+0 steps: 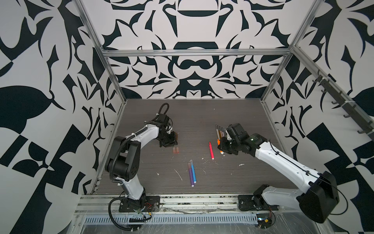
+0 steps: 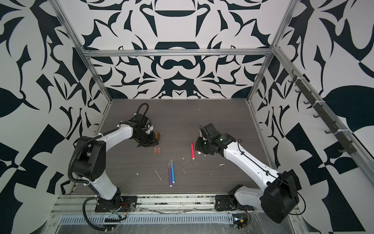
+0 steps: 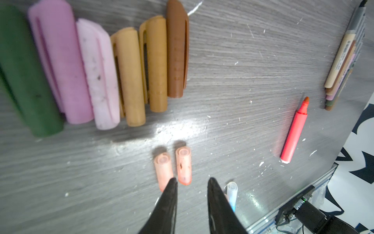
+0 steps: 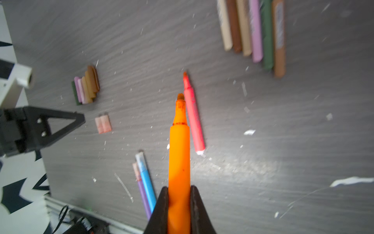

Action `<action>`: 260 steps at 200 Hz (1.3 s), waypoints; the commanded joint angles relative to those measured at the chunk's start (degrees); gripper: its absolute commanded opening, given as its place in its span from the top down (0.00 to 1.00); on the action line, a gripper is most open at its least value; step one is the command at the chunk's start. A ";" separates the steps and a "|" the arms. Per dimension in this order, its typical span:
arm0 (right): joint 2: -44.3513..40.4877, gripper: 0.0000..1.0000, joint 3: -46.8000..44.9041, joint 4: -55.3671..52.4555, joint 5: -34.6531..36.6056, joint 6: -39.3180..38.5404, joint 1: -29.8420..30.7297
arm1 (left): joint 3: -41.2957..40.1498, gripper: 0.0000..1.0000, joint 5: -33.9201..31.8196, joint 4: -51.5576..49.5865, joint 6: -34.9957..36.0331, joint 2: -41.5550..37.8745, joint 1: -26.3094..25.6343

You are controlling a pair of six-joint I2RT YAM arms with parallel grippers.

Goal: Remove pen caps from pens
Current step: Place the pen cap at the center of the table, then place the pen at the center of the table.

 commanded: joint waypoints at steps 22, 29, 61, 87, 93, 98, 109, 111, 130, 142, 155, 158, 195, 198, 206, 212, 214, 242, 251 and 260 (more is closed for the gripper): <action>0.39 1.00 -2.10 10.85 -2.65 -18.14 -0.69 | 0.83 0.70 0.64 -3.08 -0.23 -4.08 -0.01; 0.65 1.00 -2.98 11.51 -1.08 -18.48 -0.76 | 0.69 0.70 0.74 -3.08 -0.33 -4.27 -0.05; 2.20 1.00 -7.79 17.79 -0.09 -16.03 -0.86 | -0.85 0.70 0.85 -2.56 -1.11 -5.69 0.06; 4.73 1.00 -10.40 21.72 -0.77 -17.01 -0.92 | -2.34 0.70 1.27 -1.87 -2.00 -7.48 0.19; 5.35 1.00 -10.76 21.94 -0.64 -17.77 -0.88 | -2.53 0.70 1.46 -1.89 -2.10 -7.81 0.19; 5.81 1.00 -11.05 22.51 -0.35 -18.34 -0.87 | -2.68 0.70 1.67 -1.85 -2.10 -7.94 0.19; 6.47 1.00 -12.18 24.08 0.42 -19.06 -0.87 | -2.91 0.70 2.01 -1.97 -2.18 -8.24 0.28; 6.55 1.00 -12.42 24.59 0.63 -19.20 -0.91 | -2.94 0.70 2.05 -2.01 -2.19 -8.27 0.28; 7.08 1.00 -15.26 28.92 2.87 -19.77 -0.92 | -3.19 0.70 2.27 -2.18 -2.19 -8.81 0.33; 7.42 1.00 -17.04 31.67 3.49 -20.21 -0.95 | -3.18 0.70 2.24 -2.29 -2.19 -9.23 0.37; 8.15 1.00 -18.05 33.57 3.26 -20.68 -0.94 | -3.25 0.70 2.22 -2.52 -2.20 -9.61 0.54; 8.52 1.00 -18.19 33.88 3.15 -20.83 -0.94 | -3.36 0.70 2.26 -2.59 -2.11 -9.72 0.55; 10.76 1.00 -19.07 35.97 2.89 -21.26 -0.95 | -3.48 0.70 2.53 -2.97 -2.10 -10.37 1.15; 10.81 1.00 -19.19 36.21 3.06 -21.03 -0.95 | -3.55 0.70 2.57 -2.93 -2.10 -10.48 1.20; 10.84 1.00 -19.56 36.95 3.44 -20.66 -1.10 | -3.45 0.70 2.61 -2.99 -2.10 -10.56 1.26; 11.04 1.00 -19.73 37.36 3.49 -20.40 -1.16 | -3.47 0.70 2.60 -3.11 -2.10 -10.63 1.39; 11.10 1.00 -19.74 37.45 3.45 -20.33 -1.15 | -3.45 0.70 2.61 -3.09 -2.06 -10.62 1.42; 13.28 1.00 -18.97 37.74 1.54 -19.60 -1.34 | -3.19 0.70 2.62 -3.50 -1.93 -10.66 1.47; 13.86 1.00 -18.88 38.19 0.94 -19.13 -1.46 | -3.29 0.70 2.55 -3.60 -1.93 -10.80 1.57; 14.31 1.00 -18.86 38.72 0.31 -18.63 -1.40 | -3.33 0.70 2.60 -3.53 -1.93 -10.91 1.56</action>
